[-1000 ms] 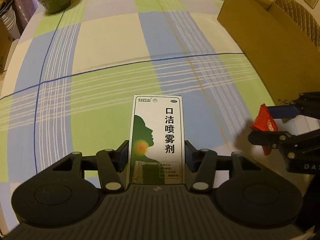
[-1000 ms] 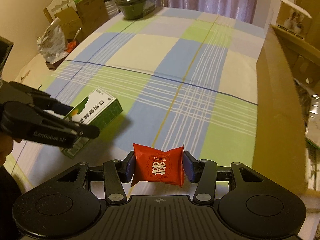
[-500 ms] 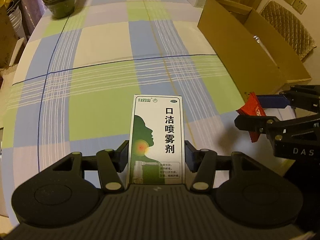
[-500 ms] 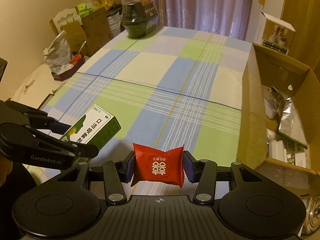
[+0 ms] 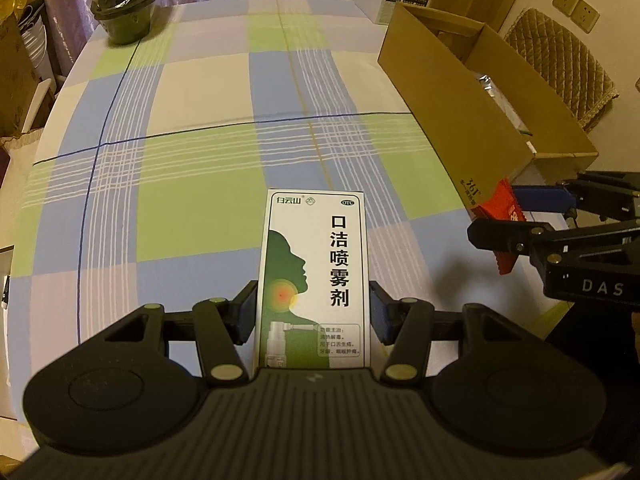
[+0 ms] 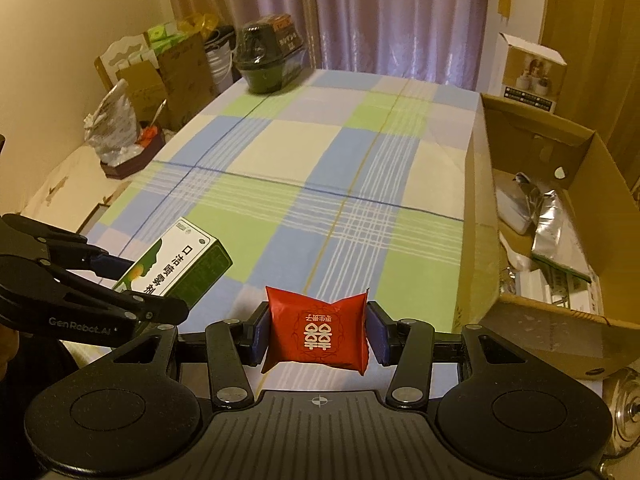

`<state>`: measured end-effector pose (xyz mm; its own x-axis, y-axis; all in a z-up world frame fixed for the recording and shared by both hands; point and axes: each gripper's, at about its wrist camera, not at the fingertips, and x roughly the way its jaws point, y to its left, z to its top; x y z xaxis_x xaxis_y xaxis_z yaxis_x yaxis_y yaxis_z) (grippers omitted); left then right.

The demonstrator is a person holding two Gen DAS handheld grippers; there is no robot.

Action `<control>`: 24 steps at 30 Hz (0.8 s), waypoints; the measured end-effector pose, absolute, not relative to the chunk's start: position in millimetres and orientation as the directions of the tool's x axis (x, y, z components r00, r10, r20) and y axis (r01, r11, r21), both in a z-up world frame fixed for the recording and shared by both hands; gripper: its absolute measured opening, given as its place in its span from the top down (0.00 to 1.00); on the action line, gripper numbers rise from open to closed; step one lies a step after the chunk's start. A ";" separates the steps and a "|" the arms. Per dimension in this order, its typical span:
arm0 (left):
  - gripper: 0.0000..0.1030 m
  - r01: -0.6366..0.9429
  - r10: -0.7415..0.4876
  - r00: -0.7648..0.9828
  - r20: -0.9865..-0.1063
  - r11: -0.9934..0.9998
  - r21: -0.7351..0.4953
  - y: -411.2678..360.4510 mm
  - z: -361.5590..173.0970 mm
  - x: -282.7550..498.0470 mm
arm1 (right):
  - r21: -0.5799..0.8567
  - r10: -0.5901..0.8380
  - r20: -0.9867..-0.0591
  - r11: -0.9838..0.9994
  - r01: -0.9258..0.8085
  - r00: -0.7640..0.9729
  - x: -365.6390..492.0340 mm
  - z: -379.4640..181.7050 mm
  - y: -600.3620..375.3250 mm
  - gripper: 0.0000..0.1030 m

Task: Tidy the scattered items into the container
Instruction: 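Carry the spray box and red candy with both tools to the cardboard box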

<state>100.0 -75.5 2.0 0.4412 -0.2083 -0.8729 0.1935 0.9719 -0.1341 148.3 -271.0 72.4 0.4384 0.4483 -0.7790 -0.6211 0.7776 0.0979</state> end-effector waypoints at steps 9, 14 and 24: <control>0.51 0.221 -0.238 0.459 -0.856 0.964 -0.149 -90.8 21.3 112.2 | 0.104 0.437 -0.731 0.830 -0.547 0.524 165.5 99.3 -308.9 0.50; 0.51 0.267 -0.274 0.472 -0.838 0.950 -0.160 -118.1 37.2 128.1 | 0.091 0.403 -0.699 0.870 -0.485 0.591 184.6 119.7 -344.1 0.50; 0.51 0.396 -0.375 0.474 -0.797 0.899 -0.187 -206.5 66.5 167.5 | 0.043 0.304 -0.676 0.926 -0.376 0.672 225.2 137.6 -417.3 0.50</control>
<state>167.5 -206.5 66.5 0.4737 -0.3749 -0.7969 0.3962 0.8988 -0.1873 225.2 -417.3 137.6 0.6716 0.3043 -0.6755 -0.3762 0.9256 0.0429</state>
